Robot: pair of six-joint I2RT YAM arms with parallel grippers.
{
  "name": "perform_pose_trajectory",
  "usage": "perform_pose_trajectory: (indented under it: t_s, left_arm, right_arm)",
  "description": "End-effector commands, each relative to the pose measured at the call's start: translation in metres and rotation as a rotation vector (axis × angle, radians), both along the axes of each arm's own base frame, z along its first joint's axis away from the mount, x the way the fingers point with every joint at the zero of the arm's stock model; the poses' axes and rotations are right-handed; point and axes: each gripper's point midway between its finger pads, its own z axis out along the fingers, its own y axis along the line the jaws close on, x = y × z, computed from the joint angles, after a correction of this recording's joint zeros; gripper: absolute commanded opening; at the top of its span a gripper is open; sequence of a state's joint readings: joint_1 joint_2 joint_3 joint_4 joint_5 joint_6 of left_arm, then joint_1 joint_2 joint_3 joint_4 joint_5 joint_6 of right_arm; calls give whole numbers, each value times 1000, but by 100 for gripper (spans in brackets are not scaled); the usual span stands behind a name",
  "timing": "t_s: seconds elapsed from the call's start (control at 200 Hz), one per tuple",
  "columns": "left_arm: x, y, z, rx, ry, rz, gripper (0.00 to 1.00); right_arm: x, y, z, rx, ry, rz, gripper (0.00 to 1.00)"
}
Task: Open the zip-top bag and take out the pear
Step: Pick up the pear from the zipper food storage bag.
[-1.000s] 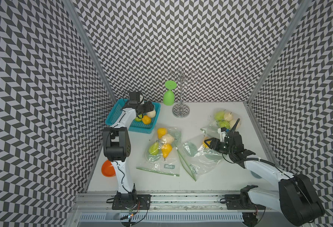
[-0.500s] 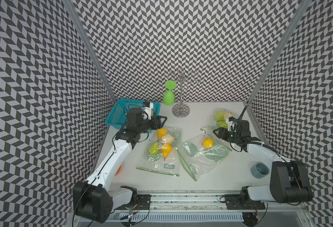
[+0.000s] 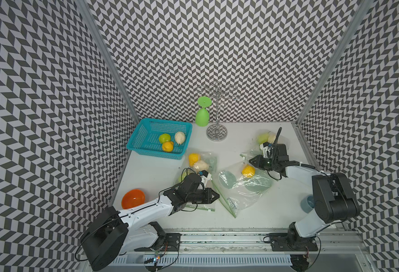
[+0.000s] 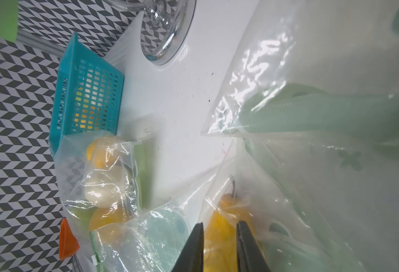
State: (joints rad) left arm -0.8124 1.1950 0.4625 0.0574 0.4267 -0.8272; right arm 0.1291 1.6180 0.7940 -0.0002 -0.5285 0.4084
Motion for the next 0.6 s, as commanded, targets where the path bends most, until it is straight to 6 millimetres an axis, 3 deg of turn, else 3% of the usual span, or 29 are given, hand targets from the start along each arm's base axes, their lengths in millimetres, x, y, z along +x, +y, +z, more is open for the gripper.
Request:
perform_pose_trajectory:
  t_s: [0.0,0.225,0.351,0.396,0.516,0.596]
  left_arm:
    - [8,-13,-1,-14,-30,21,17]
    - [19,-16,-32,70,-42,39,16]
    - [41,-30,-22,66,-102,71,29]
    - [46,-38,-17,52,-120,68,38]
    - [51,-48,-14,30,-134,52,55]
    - [51,-50,-17,28,-138,45,61]
  right_arm:
    - [0,2,-7,6,-27,-12,24]
    - [-18,11,-30,-18,10,3,19]
    - [-38,18,-46,-41,39,10,19]
    - [-47,20,-52,-42,53,7,18]
    - [-72,35,-67,-48,94,20,18]
    - [-85,46,-73,-35,109,47,18]
